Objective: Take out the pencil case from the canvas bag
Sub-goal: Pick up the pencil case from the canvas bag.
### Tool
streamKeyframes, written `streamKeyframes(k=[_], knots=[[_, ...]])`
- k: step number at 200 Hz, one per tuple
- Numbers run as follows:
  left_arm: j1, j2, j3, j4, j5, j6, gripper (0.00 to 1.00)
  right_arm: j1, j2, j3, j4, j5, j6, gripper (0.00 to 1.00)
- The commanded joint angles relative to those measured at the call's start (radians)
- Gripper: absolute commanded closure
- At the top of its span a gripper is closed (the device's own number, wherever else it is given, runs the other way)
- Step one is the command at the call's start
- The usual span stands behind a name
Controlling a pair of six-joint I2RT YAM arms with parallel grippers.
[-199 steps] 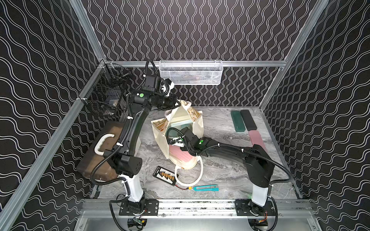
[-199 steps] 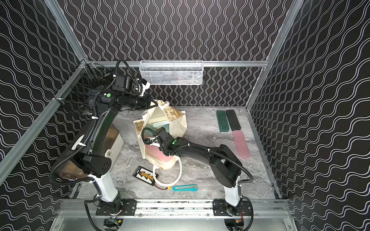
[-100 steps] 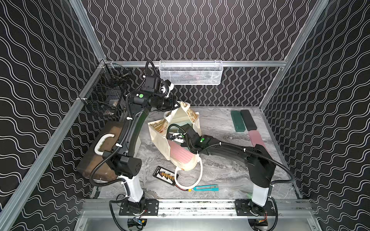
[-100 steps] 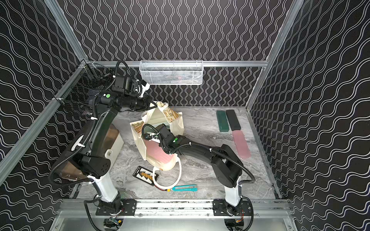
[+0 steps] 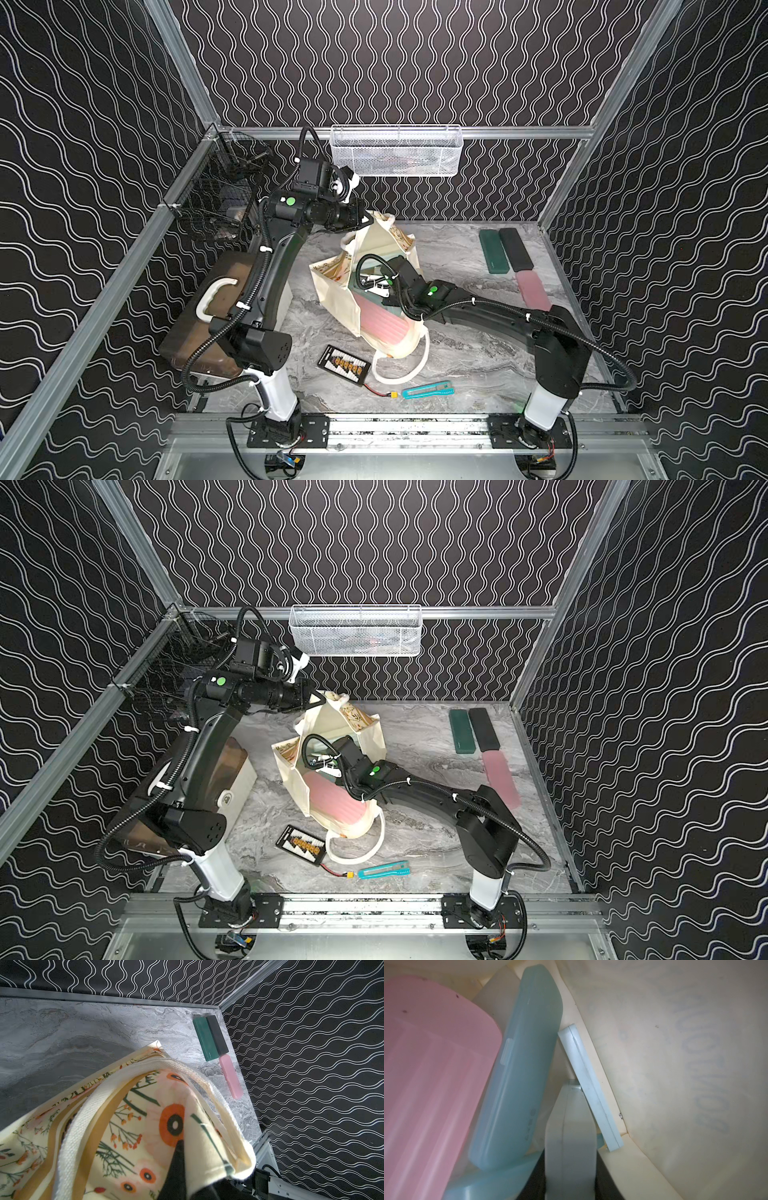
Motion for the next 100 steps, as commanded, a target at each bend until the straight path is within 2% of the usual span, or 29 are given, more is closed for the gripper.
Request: streamKeyframes(k=[1,100], knots=[[0.001,-0.012,0.017,0.11,-0.008,-0.016,1.0,-0.001,-0.047,-0.019,-0.001,-0.042,0.036,0.85],[0.005,0.0,0.0,0.135,-0.044,-0.04,1.0,0.0,-0.31,-0.138,-0.012,-0.146,0.193,0.87]])
